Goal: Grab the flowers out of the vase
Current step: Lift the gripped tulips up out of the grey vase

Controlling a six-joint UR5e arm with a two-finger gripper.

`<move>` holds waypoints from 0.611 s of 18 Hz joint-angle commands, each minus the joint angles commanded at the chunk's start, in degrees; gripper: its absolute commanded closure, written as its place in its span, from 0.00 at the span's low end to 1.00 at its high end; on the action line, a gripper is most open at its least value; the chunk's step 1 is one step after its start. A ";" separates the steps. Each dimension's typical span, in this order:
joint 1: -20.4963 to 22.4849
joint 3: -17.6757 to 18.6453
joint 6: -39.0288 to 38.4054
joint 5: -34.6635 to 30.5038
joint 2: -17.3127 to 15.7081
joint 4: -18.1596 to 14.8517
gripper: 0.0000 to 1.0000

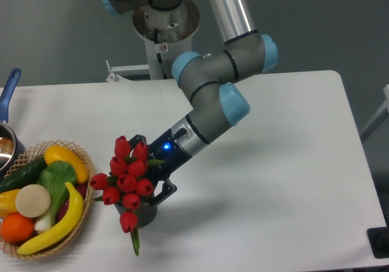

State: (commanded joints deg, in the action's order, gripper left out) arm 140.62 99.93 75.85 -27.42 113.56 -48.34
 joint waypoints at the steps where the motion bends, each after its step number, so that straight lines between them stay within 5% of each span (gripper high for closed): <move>1: 0.09 0.00 -0.09 0.00 -0.09 0.00 0.53; 7: 0.62 -0.17 -0.70 0.44 -0.35 0.26 0.56; 11: 0.70 -0.61 -7.71 0.88 -4.04 0.26 0.55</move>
State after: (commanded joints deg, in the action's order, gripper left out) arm 141.33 99.32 68.14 -26.54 109.52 -48.08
